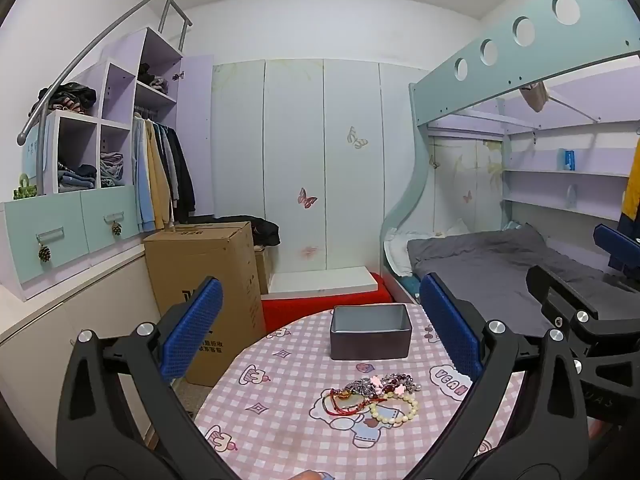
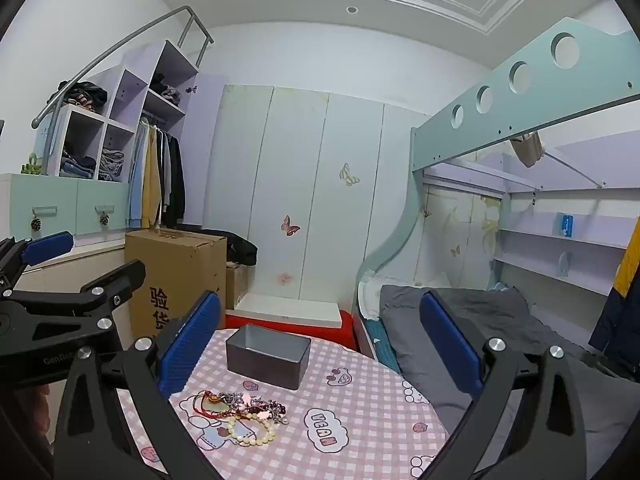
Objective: Organize jewelry
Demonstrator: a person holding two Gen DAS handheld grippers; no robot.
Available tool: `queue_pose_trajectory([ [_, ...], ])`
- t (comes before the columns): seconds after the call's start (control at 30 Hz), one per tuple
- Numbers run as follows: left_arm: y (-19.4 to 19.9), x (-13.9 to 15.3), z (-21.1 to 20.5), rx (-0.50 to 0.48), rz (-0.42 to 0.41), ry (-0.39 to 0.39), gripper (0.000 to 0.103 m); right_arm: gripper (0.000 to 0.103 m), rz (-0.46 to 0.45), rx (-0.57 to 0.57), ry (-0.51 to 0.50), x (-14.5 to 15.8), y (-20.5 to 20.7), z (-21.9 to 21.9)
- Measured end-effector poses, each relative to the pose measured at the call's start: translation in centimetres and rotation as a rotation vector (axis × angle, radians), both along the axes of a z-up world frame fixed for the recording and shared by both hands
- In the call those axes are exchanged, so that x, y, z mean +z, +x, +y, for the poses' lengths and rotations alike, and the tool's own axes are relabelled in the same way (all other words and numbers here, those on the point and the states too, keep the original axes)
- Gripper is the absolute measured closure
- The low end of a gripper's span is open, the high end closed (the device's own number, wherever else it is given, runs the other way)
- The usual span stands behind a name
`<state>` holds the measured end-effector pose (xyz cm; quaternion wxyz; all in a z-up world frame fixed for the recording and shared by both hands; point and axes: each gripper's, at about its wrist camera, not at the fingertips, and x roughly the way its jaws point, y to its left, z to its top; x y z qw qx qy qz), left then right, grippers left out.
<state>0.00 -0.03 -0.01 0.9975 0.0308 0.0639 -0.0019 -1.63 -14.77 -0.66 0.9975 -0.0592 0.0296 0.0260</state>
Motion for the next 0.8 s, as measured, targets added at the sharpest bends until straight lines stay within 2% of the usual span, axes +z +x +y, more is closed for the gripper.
queue_pose_trajectory([
  [0.8, 0.07, 0.02, 0.05, 0.001, 0.005, -0.002, 0.006, 0.007, 0.017, -0.001, 0.002, -0.37, 0.28, 0.06],
])
